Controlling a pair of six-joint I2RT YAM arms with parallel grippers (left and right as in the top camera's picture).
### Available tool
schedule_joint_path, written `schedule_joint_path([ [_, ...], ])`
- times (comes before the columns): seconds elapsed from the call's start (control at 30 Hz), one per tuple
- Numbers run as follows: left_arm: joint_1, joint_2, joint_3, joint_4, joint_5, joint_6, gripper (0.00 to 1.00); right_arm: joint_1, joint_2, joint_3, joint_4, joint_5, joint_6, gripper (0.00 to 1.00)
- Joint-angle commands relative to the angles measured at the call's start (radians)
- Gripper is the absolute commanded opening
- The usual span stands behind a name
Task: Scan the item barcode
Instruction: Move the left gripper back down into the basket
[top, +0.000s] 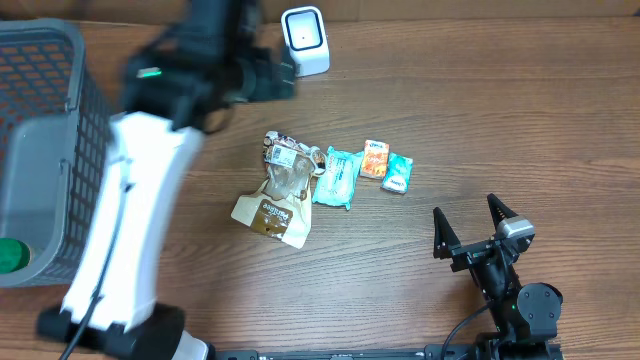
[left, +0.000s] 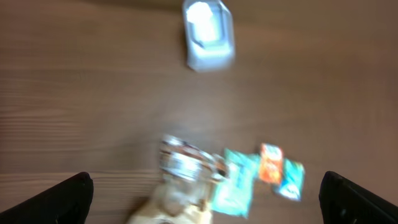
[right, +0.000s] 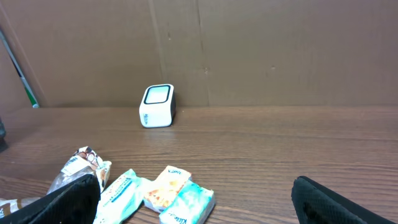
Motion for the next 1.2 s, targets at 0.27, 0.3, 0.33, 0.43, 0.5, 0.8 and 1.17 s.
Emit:
schedule_joint_path([
  [0.27, 0.617, -0.105, 0.033, -0.154, -0.021, 0.015, 1.0, 0.004, -0.007, -0.011, 0.006, -0.005, 0.004, 1.0],
  [0.3, 0.653, -0.103, 0.027, -0.154, -0.022, 0.015, 1.0, 0.004, -0.007, -0.011, 0.006, -0.005, 0.004, 1.0],
  [0.33, 0.692, -0.101, 0.018, -0.154, -0.022, 0.015, 1.0, 0.004, -0.007, -0.011, 0.006, -0.005, 0.004, 1.0],
  [0.43, 0.78, -0.094, -0.026, -0.153, -0.023, 0.004, 1.0, 0.004, -0.007, -0.011, 0.005, -0.005, 0.004, 1.0],
  [0.5, 0.821, -0.09, -0.07, -0.144, -0.024, 0.004, 1.0, 0.004, -0.007, -0.011, 0.005, -0.005, 0.004, 1.0],
  [0.8, 0.991, -0.089, -0.355, -0.003, -0.056, -0.028, 1.0, 0.004, -0.007, -0.011, 0.006, -0.005, 0.004, 1.0],
  [1.17, 1.104, -0.088, -0.638, 0.248, -0.119, 0.161, 1.0, 0.004, -0.007, -0.011, 0.006, -0.005, 0.004, 1.0],
])
